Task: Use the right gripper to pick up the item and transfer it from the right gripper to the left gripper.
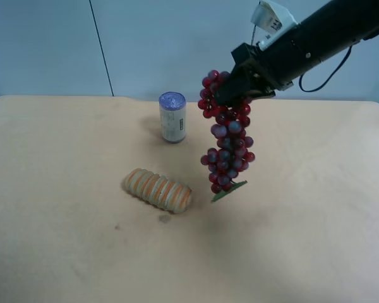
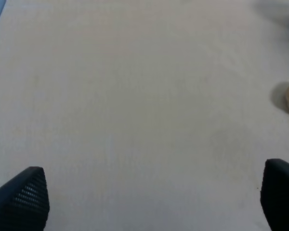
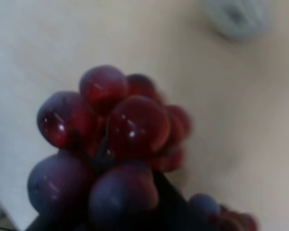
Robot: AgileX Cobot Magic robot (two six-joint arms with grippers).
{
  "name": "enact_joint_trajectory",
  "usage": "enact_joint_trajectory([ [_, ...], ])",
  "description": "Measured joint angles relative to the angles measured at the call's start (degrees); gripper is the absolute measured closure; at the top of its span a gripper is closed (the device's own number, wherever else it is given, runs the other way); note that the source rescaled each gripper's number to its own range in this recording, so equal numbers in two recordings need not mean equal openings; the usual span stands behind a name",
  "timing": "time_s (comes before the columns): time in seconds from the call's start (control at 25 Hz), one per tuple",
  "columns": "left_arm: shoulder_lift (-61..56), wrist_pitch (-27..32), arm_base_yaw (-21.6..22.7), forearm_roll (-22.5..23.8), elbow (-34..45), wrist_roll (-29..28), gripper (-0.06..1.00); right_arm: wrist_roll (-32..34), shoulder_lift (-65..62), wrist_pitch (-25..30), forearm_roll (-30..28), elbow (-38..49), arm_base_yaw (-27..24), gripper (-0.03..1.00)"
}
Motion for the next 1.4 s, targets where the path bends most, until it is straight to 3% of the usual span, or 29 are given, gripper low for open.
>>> enact_joint_trajectory([
  [0.36, 1.97, 0.00, 0.00, -1.85, 0.00, 0.00, 0.13, 1.42, 0.21, -2.89, 3.78, -6.93, 7.59, 0.95],
  [0.56, 10.69, -0.45, 0.00, -6.11, 0.00, 0.00, 0.14, 1.99, 1.70, -1.36, 6.34, -7.42, 7.81, 0.95],
  [0.68, 16.07, -3.65, 0.00, -9.87, -0.74, 1.05, 0.14, 1.99, 2.96, -0.48, 6.61, -7.42, 7.86, 0.96],
  [0.8, 20.39, -10.46, 0.00, -16.91, -0.99, 5.54, 0.14, 1.99, 4.04, 0.23, 7.55, -7.42, 7.86, 0.96],
  [1.0, 29.38, -18.34, 0.00, -33.03, -1.11, 18.24, 0.15, 1.99, 4.68, 0.76, 9.34, -7.42, 7.86, 0.96],
  [1.24, 44.16, -24.09, 0.00, -51.62, -1.11, 38.68, 0.14, 1.93, 4.68, 2.01, 9.73, -7.42, 7.86, 0.96],
  [1.4, 55.35, -24.45, 0.00, -65.19, -1.11, 52.83, 0.14, 1.93, 4.68, 2.01, 9.73, -7.42, 7.86, 0.96],
])
